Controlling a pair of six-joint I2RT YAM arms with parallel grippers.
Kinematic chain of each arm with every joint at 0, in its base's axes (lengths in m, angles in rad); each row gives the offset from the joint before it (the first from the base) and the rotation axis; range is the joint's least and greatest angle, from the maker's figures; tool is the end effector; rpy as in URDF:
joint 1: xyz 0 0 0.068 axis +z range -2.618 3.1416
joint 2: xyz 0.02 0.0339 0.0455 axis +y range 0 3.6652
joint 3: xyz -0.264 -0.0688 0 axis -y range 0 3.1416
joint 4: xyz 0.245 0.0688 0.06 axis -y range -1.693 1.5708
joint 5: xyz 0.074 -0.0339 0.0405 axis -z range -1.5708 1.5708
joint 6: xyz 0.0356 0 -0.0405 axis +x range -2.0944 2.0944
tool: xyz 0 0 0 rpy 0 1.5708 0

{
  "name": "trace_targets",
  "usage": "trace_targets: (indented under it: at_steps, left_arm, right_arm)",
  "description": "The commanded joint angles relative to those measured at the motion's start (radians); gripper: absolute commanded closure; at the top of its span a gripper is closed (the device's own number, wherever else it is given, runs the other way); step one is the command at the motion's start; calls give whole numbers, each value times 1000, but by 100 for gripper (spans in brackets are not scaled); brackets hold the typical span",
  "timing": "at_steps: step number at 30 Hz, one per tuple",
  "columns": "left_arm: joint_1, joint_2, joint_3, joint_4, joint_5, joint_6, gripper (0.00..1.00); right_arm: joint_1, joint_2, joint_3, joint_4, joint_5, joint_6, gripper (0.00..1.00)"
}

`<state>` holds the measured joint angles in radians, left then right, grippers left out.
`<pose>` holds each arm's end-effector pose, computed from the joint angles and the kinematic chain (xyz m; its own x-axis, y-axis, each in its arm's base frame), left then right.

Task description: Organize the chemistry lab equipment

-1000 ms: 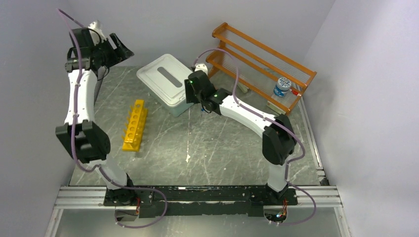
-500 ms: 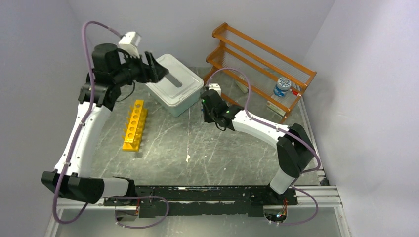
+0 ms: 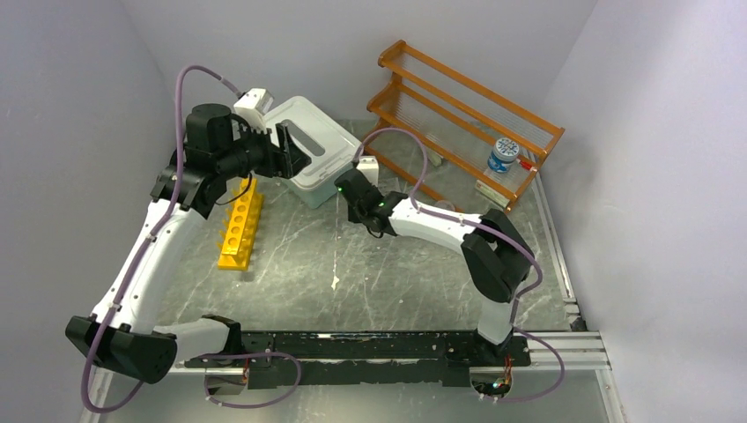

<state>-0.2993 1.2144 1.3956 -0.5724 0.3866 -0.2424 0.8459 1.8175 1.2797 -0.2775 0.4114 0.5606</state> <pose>0.2416 -0.0886 0.4233 -0.4992 -0.0786 -0.8629 0.5010 0.7864 -0.3615 0.2750 0.2890 0.2179 -0.6769 -0.0292 -0.7355 -0.1705 0.9783 0.1180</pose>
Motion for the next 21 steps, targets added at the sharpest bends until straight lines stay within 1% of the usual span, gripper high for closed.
trace_targets:
  at_steps: [1, 5, 21]
  left_arm:
    - [-8, -46, -1, -11, -117, 15, 25]
    - [-8, -45, 5, -20, -134, 17, 25]
    - [-8, -47, -9, -15, -147, 17, 25]
  right_arm:
    - [13, 45, 56, 11, 119, 71, 78]
    - [10, 70, 66, 31, 148, 55, 79]
    - [4, 137, 150, -7, 222, 23, 84]
